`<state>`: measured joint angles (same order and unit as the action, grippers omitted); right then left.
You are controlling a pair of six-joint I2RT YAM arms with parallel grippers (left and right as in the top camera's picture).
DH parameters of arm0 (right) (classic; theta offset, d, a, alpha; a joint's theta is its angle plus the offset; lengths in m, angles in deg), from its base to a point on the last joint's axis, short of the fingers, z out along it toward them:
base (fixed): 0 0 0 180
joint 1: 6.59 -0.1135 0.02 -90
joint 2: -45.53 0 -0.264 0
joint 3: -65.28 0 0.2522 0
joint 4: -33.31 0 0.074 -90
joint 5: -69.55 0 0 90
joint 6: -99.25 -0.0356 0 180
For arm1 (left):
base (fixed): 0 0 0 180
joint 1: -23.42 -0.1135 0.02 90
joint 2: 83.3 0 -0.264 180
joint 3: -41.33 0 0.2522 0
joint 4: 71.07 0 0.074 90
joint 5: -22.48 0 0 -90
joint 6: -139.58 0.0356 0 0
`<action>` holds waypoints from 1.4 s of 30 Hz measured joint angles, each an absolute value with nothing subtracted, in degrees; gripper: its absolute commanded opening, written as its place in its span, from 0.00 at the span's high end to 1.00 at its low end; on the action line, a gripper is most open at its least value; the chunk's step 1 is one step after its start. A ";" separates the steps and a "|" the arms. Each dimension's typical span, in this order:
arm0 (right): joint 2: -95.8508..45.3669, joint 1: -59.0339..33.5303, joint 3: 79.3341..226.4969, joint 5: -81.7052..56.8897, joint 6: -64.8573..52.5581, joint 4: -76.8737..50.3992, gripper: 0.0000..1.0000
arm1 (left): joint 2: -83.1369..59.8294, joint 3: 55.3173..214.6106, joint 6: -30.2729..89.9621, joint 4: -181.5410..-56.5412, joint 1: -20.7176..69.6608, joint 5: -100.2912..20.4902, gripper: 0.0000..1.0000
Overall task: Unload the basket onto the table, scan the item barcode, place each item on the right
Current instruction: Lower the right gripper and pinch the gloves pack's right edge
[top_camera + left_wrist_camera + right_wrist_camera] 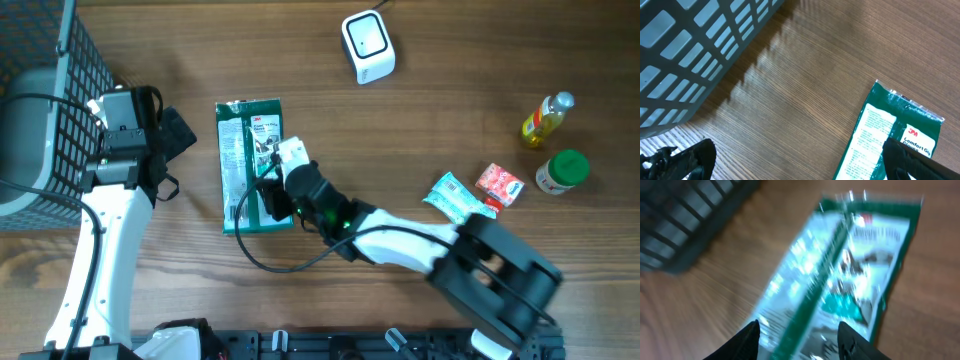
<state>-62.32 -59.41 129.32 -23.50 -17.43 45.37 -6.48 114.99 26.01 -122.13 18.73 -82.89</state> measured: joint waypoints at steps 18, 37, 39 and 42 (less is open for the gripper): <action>-66.45 -59.41 129.32 -20.70 -16.99 49.85 0.54 | -6.48 114.99 26.01 -122.13 18.73 -82.89 0.00; -69.97 -59.41 129.32 -17.29 -16.25 49.07 0.59 | -6.48 114.99 26.01 -122.13 18.73 -82.89 0.00; -69.97 -59.41 129.36 -17.23 -16.90 48.37 0.59 | -6.48 114.99 26.01 -122.13 18.73 -82.89 0.00; -69.97 -59.41 130.00 -17.23 -18.19 46.97 0.59 | -6.48 114.99 26.01 -122.13 18.73 -82.89 0.00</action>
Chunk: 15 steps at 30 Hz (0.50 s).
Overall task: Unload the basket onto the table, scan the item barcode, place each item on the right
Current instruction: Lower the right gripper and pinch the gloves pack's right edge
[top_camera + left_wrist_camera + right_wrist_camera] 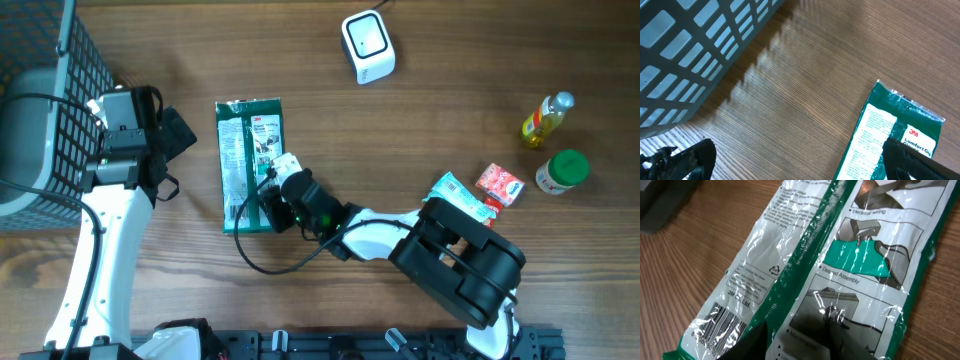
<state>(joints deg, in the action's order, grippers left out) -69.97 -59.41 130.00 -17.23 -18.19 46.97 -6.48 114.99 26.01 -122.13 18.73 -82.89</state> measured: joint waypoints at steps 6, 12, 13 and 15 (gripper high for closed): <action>-68.84 -59.27 130.98 -17.01 -21.23 42.14 0.63 | -6.48 114.99 26.01 -122.13 18.73 -82.89 0.00; -64.20 -58.40 130.98 -16.53 -24.40 30.38 0.64 | -6.48 114.99 26.01 -122.13 18.73 -82.89 0.00; -63.20 -58.14 130.94 -16.42 -24.92 27.82 0.64 | -6.48 114.99 26.01 -122.13 18.73 -82.89 0.00; -61.73 -57.85 130.94 -16.37 -25.49 23.65 0.63 | -6.48 114.99 26.01 -122.13 18.73 -82.89 0.00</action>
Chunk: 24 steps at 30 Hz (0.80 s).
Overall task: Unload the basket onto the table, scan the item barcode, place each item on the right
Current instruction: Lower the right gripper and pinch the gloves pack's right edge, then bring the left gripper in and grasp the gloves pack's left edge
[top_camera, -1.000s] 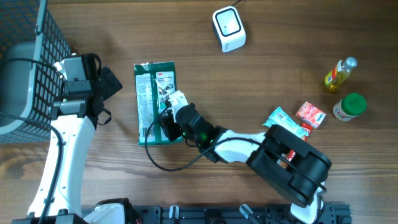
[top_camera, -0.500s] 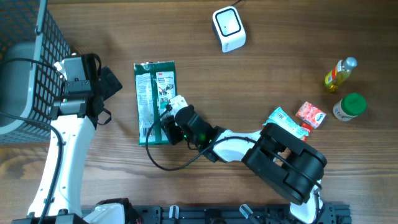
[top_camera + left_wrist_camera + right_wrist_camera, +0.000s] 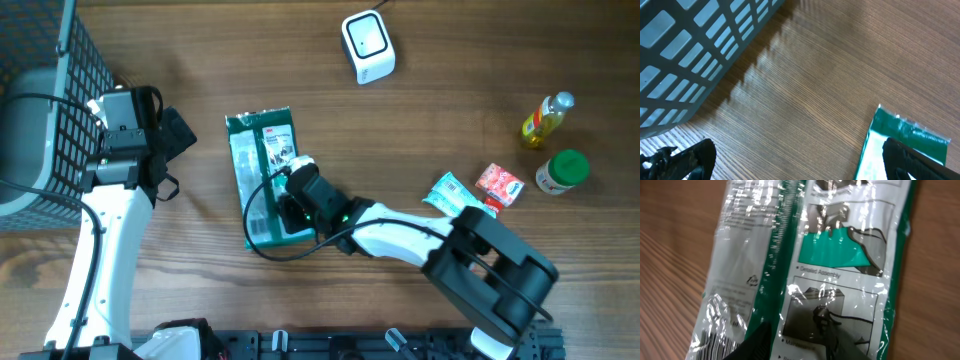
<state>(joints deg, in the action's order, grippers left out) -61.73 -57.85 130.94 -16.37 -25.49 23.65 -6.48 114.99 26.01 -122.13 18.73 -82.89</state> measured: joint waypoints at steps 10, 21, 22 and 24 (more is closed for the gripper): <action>-52.88 -57.53 129.93 -16.37 -25.10 16.74 0.54 | -6.48 114.99 26.01 -122.13 18.73 -82.89 0.00; -43.26 -53.50 129.91 -19.33 -23.44 6.36 0.53 | -6.48 114.99 26.01 -122.02 18.73 -82.89 0.00; -43.26 -52.98 129.89 -19.46 -23.44 5.75 0.53 | -6.48 114.96 26.01 -121.50 18.73 -82.87 0.00; -43.26 -51.93 129.89 -19.46 -23.44 4.83 0.53 | -6.48 114.96 26.10 -118.13 18.73 -82.89 0.00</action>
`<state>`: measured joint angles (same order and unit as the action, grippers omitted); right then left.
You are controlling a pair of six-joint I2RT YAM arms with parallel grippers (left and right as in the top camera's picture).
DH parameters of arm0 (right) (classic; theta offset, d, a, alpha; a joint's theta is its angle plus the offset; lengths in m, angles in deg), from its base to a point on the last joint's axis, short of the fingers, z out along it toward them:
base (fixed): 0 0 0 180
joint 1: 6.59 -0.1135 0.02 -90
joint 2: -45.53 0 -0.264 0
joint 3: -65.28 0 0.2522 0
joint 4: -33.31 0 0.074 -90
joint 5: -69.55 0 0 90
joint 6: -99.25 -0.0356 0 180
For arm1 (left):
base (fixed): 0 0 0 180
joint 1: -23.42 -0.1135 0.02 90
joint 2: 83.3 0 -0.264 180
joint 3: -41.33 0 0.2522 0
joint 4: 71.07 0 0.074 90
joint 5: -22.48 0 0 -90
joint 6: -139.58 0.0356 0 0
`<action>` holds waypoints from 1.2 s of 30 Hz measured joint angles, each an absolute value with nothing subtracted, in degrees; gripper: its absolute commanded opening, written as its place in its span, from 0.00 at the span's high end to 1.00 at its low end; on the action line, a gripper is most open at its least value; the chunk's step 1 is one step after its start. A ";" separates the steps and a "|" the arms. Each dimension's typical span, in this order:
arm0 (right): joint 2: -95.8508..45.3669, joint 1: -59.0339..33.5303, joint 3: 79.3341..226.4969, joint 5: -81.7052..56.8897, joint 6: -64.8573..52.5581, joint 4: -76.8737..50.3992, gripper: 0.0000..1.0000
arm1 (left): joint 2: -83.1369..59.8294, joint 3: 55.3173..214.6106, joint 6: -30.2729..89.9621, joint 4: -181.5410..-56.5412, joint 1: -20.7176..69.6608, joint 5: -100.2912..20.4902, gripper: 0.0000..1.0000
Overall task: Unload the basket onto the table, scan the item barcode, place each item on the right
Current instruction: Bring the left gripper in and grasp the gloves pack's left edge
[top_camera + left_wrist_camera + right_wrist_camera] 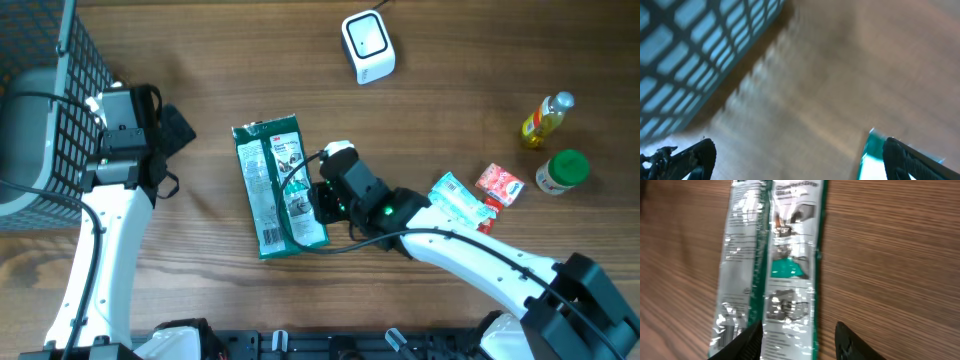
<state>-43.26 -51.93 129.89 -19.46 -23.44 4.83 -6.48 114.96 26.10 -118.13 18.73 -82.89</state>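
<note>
A green and silver packet (279,187) lies flat on the wooden table, printed side up, its long axis slightly tilted. In the right wrist view the packet (771,265) fills the left half, with its right edge between my fingers. My right gripper (322,200) (797,347) sits open at the packet's right edge, nothing held. The white scanner (368,45) stands at the far middle of the table. My left gripper (172,140) (795,165) hangs open left of the packet; its view is blurred, and only the packet's corner (872,150) shows.
A dark mesh basket (40,95) stands at the far left. At the right lie a teal packet (456,196), a red packet (500,185), a green-lidded jar (562,171) and a yellow bottle (548,118). Bare wood lies between packet and scanner.
The packet has shifted a little to the right. My right gripper has come off the packet's lower part to its right edge, and its fingers stand wider apart. The left wrist view has blurred.
The packet first lay straight, nearer the basket, with my right gripper over it. Then the gripper was low over the packet's near end by the barcode. After that the packet lay shifted right and tilted, and now it lies further right with the gripper beside it.
</note>
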 measured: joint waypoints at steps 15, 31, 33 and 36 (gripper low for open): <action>-43.26 -43.87 129.89 -11.02 -16.73 2.36 0.48 | -5.85 115.10 26.21 -123.53 19.13 -56.51 0.60; -43.26 -38.99 129.89 -2.82 -11.15 0.24 0.44 | 11.57 115.03 29.18 -129.43 27.32 -51.16 0.96; -43.35 -38.18 129.87 -2.43 -10.50 0.24 0.44 | 13.58 115.03 29.20 -129.52 27.98 -51.77 0.96; -44.36 -37.48 129.87 -2.01 -10.06 0.43 0.44 | 15.83 115.03 29.22 -129.63 28.50 -52.91 0.96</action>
